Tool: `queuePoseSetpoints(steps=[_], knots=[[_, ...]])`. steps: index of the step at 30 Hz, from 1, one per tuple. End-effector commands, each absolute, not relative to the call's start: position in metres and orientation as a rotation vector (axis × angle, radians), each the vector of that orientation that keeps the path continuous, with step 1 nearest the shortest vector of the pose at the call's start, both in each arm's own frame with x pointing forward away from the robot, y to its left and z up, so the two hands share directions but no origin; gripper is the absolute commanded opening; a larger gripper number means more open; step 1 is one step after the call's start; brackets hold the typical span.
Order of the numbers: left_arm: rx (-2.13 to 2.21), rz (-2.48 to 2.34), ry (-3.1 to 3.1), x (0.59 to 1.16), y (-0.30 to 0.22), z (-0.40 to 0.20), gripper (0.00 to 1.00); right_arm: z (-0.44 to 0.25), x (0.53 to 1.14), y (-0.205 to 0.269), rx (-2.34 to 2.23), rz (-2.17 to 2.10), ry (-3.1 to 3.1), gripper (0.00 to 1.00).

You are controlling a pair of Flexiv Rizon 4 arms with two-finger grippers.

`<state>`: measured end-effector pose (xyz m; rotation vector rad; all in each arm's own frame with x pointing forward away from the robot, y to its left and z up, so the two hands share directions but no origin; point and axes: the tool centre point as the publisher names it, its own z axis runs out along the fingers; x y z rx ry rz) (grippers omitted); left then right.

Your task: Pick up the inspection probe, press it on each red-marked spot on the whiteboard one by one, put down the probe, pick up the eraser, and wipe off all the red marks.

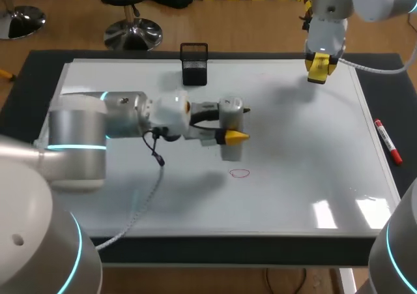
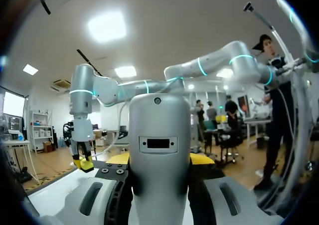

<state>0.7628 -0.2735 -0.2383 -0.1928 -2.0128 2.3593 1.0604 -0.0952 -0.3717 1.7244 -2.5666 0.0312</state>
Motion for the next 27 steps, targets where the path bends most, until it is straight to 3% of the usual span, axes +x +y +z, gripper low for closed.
queuePoseSetpoints(steps=[1, 27], knots=[[-0.202, 2.347, -1.998, 0.764, -0.291, -0.256, 0.0, -0.37, 1.061, -0.095, 1.725, 0.035, -2.562, 0.0], [-0.129, 2.286, -1.988, 0.769, -0.305, -0.291, 0.0, -0.37, 1.061, -0.095, 1.725, 0.035, -2.562, 0.0]])
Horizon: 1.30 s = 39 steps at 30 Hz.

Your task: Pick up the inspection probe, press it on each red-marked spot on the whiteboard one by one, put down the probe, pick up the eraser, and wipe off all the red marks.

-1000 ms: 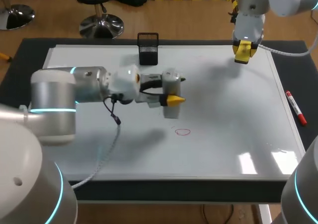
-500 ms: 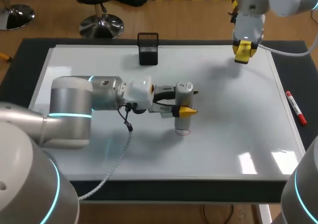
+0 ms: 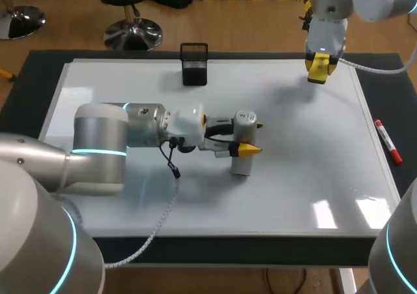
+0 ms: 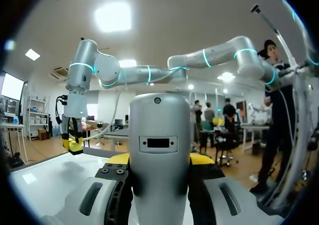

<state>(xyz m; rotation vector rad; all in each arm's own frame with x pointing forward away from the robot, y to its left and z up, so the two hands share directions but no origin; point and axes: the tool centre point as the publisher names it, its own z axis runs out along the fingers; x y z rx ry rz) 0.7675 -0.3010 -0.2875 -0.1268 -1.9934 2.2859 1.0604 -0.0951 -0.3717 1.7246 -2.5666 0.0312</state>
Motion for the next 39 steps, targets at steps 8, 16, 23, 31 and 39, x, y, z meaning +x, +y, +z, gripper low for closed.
queuePoseSetpoints(steps=[8, 16, 23, 31, 39], knots=[[-0.111, 2.272, -2.008, 0.77, -0.304, -0.299, 0.0, -0.37, 1.061, -0.095, 1.725, 0.035, -2.562, 0.0], [-0.098, 2.267, -2.016, 0.771, -0.302, -0.304, 0.0, -0.37, 1.061, -0.095, 1.725, 0.035, -2.562, 0.0], [-0.094, 2.262, -2.018, 0.77, -0.302, -0.304, 0.0, -0.37, 1.061, -0.095, 1.725, 0.035, -2.562, 0.0], [-0.095, 2.249, -2.029, 0.77, -0.301, -0.304, 0.0, -0.37, 1.061, -0.095, 1.725, 0.035, -2.562, 0.0], [-0.126, 2.292, -2.057, 0.776, -0.29, -0.281, 0.0, -0.37, 1.061, -0.095, 1.725, 0.035, -2.562, 0.0]])
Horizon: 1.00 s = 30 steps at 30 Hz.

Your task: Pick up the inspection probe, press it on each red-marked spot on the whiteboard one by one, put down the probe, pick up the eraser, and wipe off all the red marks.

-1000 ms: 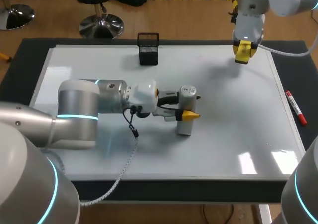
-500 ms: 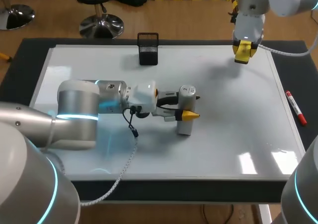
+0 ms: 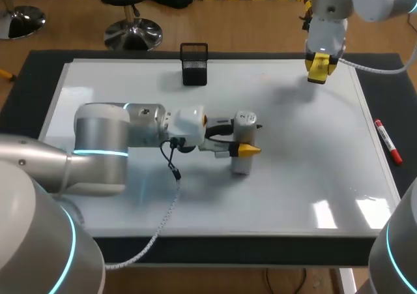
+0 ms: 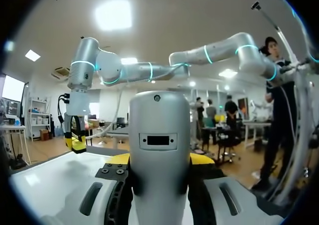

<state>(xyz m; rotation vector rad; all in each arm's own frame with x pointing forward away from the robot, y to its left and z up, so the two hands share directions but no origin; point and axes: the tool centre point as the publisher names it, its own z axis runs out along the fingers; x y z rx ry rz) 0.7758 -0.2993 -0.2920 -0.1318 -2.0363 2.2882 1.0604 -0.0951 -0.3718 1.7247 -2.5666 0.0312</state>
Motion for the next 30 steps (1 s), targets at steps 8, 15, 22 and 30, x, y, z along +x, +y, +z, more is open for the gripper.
queuePoseSetpoints(steps=[8, 15, 22, 30], knots=[[-0.105, 2.357, -2.1, 0.796, -0.267, -0.26, 0.0, -0.37, 1.061, -0.095, 1.725, 0.035, -2.562, 0.0], [-0.026, 2.439, -2.119, 0.819, -0.237, -0.247, 0.0, -0.37, 1.061, -0.095, 1.725, 0.035, -2.562, 0.0], [0.127, 2.502, -2.144, 0.848, -0.2, -0.245, 0.0, -0.37, 1.061, -0.095, 1.725, 0.035, -2.562, 0.0], [0.258, 2.553, -2.15, 0.875, -0.165, -0.242, 0.0, -0.37, 1.061, -0.095, 1.725, 0.035, -2.562, 0.0]])
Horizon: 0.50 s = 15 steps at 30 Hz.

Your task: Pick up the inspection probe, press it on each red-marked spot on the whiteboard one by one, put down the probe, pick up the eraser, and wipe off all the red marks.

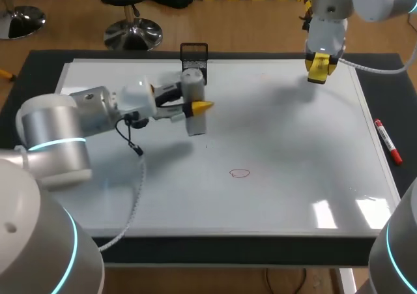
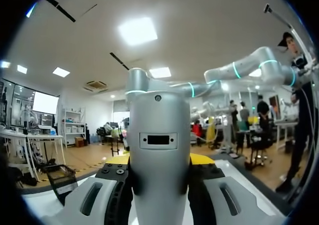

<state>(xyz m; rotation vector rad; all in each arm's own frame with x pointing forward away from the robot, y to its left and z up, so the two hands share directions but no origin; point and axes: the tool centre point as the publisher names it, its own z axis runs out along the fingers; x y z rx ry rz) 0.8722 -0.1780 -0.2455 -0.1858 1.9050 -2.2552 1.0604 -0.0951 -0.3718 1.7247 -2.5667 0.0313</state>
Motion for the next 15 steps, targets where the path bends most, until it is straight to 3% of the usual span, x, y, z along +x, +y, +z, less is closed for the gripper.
queuePoseSetpoints(steps=[1, 15], knots=[[-0.234, -2.237, 1.878, 0.877, -0.162, -0.242, 0.0, -0.37, 1.061, -0.095, 1.725, 0.035, -2.562, 0.0], [-0.406, -2.16, 1.822, 0.922, -0.103, -0.242, 0.0, -0.37, 1.061, -0.095, 1.725, 0.035, -2.562, 0.0]])
